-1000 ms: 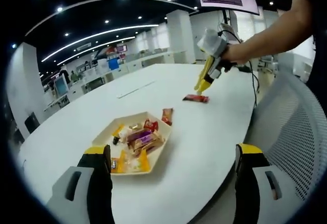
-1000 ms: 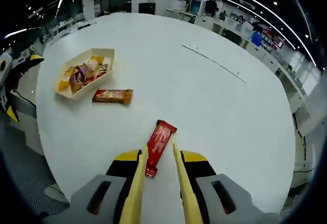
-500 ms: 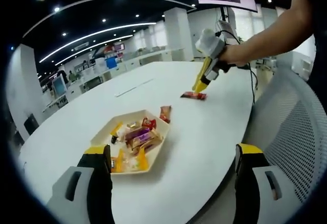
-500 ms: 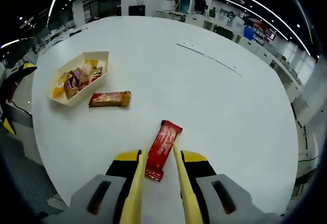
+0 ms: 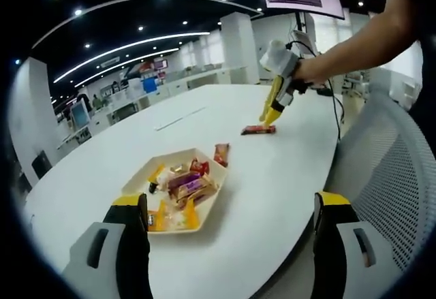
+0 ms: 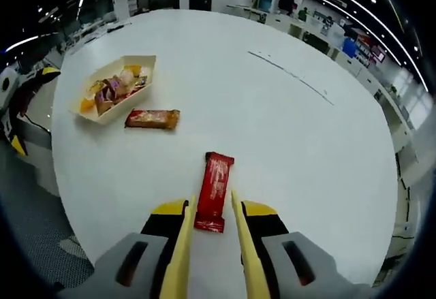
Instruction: Place the target food into the container with the food tongs after gripping and lifting it, then release it inside without dropping or visibly crushing the food.
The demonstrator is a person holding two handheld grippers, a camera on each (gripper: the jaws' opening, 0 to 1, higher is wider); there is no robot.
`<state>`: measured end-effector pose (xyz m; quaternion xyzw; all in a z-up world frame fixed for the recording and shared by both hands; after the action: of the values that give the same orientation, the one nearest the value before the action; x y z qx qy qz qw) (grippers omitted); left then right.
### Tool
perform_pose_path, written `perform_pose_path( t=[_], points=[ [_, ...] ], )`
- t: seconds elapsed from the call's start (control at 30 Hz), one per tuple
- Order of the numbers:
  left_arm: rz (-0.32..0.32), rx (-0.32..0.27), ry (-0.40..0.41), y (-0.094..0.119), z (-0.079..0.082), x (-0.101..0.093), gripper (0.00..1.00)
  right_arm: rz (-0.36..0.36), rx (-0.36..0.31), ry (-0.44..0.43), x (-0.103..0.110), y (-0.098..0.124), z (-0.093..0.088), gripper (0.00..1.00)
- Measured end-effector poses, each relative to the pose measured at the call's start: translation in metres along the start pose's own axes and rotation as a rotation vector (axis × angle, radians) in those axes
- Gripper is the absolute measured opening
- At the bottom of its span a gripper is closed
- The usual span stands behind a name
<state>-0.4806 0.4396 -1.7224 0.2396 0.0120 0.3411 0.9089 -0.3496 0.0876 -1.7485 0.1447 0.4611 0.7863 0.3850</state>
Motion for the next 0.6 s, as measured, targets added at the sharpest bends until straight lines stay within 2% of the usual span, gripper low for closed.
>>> perform_pose_path(
  t=[0.1,0.2,0.4,0.5,0.6],
  points=[
    [-0.002,0.004,-0.001,0.000,0.000,0.000,0.98,-0.019,0.004,-0.007,0.001,-0.006,0.004,0.29],
    [-0.002,0.004,0.001,-0.001,-0.001,0.000,0.98,0.004,0.012,-0.042,0.004,-0.015,0.003,0.29],
    [0.001,0.010,0.005,0.000,-0.001,0.000,0.97,-0.039,0.039,-0.069,-0.003,-0.017,0.001,0.29],
    [-0.002,0.011,0.000,-0.001,-0.001,-0.001,0.97,-0.006,0.052,-0.086,-0.001,-0.018,-0.003,0.26],
    [-0.008,0.013,0.002,-0.001,-0.001,-0.001,0.98,-0.009,0.041,-0.068,-0.001,-0.018,0.000,0.25]
  ],
)
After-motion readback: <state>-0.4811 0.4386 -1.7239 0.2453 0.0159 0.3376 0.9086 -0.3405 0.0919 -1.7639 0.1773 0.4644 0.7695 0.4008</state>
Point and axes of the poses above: the point that each gripper's makers call its tool centre point, and the gripper's own axes: y roughly backward along the fingers, x roughly to its left, z roughly out of its top, the point moved 9 cm from there along y, roughly backward along the fingers, and after that the axes turned 2 degrees about -z, right-handed, at the moved point
